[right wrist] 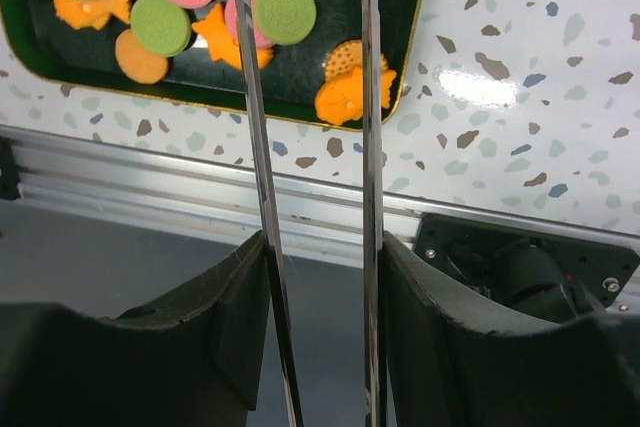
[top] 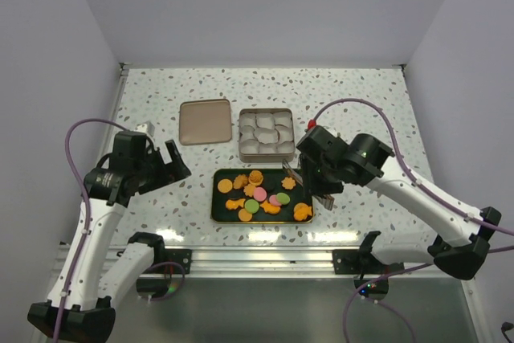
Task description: Pack the cookies
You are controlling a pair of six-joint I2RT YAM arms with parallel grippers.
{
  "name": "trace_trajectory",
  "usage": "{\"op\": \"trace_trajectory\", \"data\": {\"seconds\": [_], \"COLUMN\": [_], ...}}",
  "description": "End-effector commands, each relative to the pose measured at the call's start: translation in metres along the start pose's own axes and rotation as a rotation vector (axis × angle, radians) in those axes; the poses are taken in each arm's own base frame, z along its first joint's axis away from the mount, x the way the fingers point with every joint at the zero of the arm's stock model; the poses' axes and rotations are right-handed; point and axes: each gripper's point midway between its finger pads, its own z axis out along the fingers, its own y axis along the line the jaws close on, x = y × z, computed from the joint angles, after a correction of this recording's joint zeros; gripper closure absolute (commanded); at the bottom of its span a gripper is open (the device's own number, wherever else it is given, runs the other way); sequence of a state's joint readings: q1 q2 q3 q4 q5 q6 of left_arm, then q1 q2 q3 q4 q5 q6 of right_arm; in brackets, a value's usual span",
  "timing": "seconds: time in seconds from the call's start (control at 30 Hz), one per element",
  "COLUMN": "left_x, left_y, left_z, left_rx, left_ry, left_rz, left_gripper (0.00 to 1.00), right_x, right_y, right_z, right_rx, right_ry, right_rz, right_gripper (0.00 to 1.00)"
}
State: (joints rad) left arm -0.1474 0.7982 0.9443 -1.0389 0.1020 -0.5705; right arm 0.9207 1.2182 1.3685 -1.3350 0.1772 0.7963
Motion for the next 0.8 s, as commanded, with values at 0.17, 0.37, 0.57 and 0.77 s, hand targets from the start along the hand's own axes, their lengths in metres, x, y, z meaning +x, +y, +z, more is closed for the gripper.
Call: {"op": "trace_trajectory", "data": {"seconds": [0.17, 0.37, 0.57, 0.77], "left_x": [-0.006, -0.007, -0.006, -0.005], "left_y": [0.001, 0.002, 0.003, 0.004], "left_z": [-0.02, -0.026, -0.027, -0.027], "left_rx": [-0.016, -0.026, -0.031, -0.036], "left_ry": [-0.022, -0.024, -0.025, -0.024], "left_rz": [0.069, 0.076, 0.08, 0.084], "left_gripper": [0.0, 0.0, 0.0, 0.0], "right_x": [-0.005, -0.005, 0.005, 0.016], "right_y": [-0.006, -0.006, -0.002, 0.001], "right_z": [0.005, 0.013, 0.026, 0.04], "right_rx": [0.154, 0.185, 0.178, 0.161], "right_ry": [-0.04, -0.032, 0.025, 0.053], "right_rz": [-0.017, -0.031, -0.052, -0.045], "right_gripper": [0.54, 0.54, 0.54, 0.53]}}
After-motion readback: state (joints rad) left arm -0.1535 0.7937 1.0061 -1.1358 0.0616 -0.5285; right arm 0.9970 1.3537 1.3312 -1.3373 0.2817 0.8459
